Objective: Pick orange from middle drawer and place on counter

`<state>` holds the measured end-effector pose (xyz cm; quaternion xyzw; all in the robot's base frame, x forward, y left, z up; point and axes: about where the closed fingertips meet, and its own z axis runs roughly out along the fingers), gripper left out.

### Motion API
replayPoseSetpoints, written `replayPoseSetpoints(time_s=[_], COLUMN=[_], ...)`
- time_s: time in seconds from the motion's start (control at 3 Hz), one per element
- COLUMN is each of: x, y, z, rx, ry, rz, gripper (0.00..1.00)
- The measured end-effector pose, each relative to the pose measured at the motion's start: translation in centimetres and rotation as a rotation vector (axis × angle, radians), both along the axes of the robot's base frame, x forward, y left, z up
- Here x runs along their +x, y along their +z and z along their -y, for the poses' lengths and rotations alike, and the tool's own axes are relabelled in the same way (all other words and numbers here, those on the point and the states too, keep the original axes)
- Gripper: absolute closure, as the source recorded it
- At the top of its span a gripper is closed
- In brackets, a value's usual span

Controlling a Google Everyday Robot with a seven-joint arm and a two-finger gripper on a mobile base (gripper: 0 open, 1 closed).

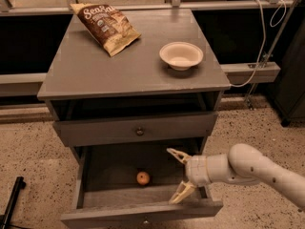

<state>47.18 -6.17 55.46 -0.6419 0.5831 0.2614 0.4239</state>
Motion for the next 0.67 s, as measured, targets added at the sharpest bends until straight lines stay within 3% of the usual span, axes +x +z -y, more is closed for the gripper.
replayPoseSetpoints(time_s=[0.33,0.67], x=[-1.4,-0.8], y=[-4.5,-7.0], z=[-2.3,-4.4], rx=[-0.053,-0.042], ry=[0.02,-0.014], rz=[-0.038,-0.084], gripper=[0.0,0.0])
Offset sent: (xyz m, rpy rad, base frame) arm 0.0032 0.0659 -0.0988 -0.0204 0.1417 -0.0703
